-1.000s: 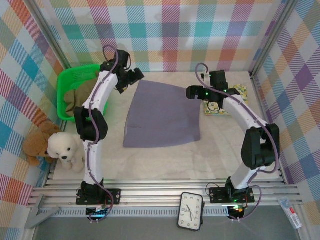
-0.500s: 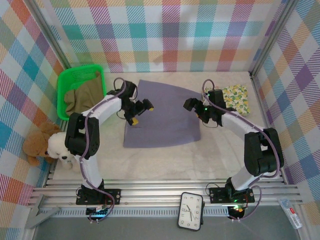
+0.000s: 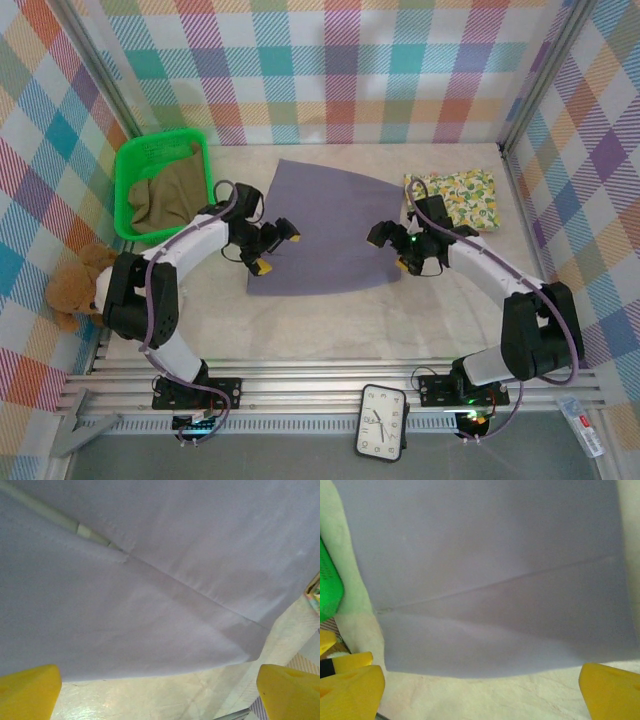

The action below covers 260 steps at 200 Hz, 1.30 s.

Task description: Fold and stack the skirts

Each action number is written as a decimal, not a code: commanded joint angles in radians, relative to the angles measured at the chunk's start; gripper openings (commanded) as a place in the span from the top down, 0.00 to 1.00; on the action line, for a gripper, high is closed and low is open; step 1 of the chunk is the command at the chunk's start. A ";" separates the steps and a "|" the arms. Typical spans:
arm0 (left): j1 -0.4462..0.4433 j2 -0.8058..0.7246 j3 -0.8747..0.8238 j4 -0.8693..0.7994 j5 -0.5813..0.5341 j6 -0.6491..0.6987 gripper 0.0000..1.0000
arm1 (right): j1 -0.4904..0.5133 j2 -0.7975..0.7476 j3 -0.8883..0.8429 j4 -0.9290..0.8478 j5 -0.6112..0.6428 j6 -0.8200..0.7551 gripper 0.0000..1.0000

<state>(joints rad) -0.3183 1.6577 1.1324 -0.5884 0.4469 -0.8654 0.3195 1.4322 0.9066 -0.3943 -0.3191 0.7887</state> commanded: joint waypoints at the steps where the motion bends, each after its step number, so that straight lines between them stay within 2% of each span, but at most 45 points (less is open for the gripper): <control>1: -0.004 -0.005 -0.051 -0.006 0.017 -0.034 0.00 | 0.031 0.037 -0.004 -0.037 -0.051 -0.019 0.01; 84: 0.000 0.086 -0.107 0.022 -0.150 -0.021 0.00 | 0.062 0.249 0.053 0.053 0.077 -0.004 0.01; 112: 0.010 0.082 -0.169 0.039 -0.264 0.043 0.00 | 0.062 0.296 0.076 0.058 0.050 -0.009 0.00; 127: 0.033 0.071 -0.214 0.071 -0.263 0.094 0.00 | 0.064 0.277 0.044 0.066 0.038 -0.011 0.00; 160: 0.047 -0.055 -0.273 0.091 -0.249 0.145 0.00 | 0.066 0.215 -0.040 0.066 -0.011 -0.016 0.00; 180: 0.051 -0.139 -0.258 0.054 -0.238 0.160 0.00 | 0.069 0.192 -0.039 0.065 -0.050 -0.021 0.00; 203: 0.053 -0.226 -0.212 -0.002 -0.220 0.167 0.00 | 0.070 0.123 -0.033 0.084 -0.027 0.006 0.01; 239: 0.054 -0.382 -0.224 -0.181 -0.396 0.071 0.00 | 0.073 -0.024 -0.071 0.162 0.038 0.018 0.01; 260: 0.054 -0.503 -0.322 -0.197 -0.414 -0.028 0.00 | 0.073 -0.070 -0.059 0.113 0.094 -0.016 0.01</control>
<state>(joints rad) -0.2714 1.2671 0.8936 -0.6651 0.1192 -0.7834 0.3870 1.4117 0.8448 -0.2710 -0.2913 0.7990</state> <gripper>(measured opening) 0.999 0.991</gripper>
